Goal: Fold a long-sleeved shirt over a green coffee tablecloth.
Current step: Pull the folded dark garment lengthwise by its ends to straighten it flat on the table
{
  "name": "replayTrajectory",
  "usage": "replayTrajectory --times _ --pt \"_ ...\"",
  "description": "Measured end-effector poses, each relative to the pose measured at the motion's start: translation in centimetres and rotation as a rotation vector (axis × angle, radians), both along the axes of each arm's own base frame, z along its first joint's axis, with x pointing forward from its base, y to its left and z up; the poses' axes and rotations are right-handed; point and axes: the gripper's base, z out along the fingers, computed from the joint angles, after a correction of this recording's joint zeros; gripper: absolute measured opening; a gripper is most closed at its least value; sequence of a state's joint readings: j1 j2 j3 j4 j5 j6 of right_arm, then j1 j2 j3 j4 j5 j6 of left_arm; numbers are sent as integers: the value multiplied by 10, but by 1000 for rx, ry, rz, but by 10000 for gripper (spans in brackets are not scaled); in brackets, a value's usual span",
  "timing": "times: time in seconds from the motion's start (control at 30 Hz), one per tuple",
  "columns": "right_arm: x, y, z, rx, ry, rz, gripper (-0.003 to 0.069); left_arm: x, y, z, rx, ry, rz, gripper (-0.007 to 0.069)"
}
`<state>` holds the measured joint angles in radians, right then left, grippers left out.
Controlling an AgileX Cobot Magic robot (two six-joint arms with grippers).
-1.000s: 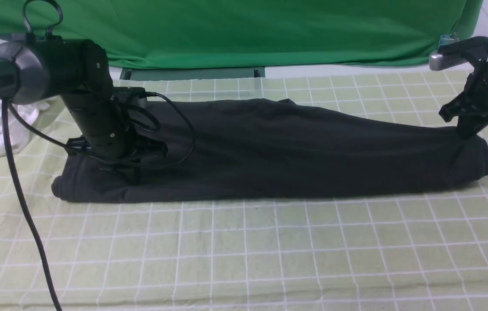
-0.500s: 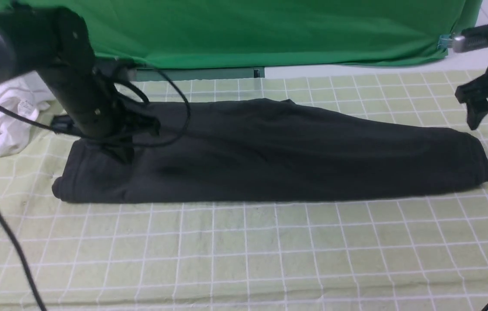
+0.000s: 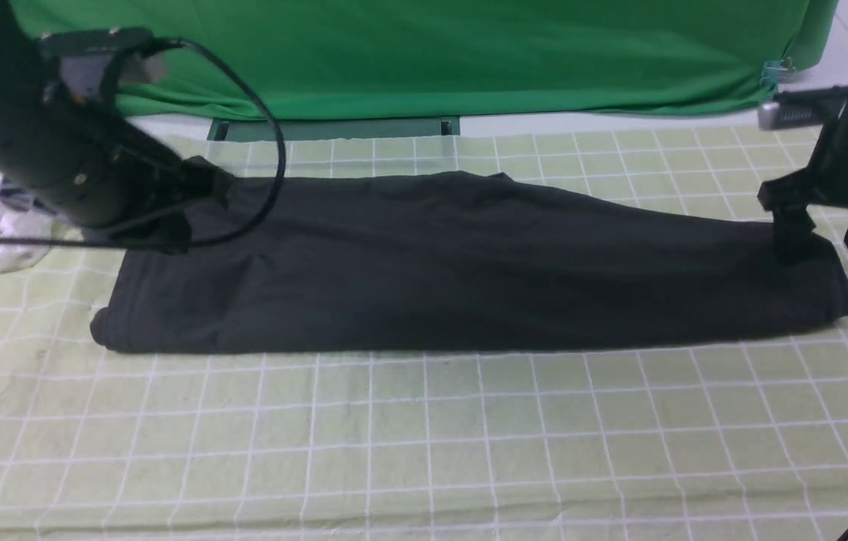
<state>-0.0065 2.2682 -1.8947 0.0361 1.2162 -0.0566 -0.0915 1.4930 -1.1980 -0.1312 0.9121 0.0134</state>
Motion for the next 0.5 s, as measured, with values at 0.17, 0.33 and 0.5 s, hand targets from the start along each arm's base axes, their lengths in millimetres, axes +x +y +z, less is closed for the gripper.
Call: replayTrajectory --times 0.17,0.33,0.5 --pt "1 1 -14 18 31 -7 562 -29 3 -1 -7 -25 16 11" --pt "1 3 -15 37 34 21 304 -40 4 7 -11 -65 18 11" --pt "1 1 -13 43 32 52 47 -45 5 14 -14 -90 18 11"
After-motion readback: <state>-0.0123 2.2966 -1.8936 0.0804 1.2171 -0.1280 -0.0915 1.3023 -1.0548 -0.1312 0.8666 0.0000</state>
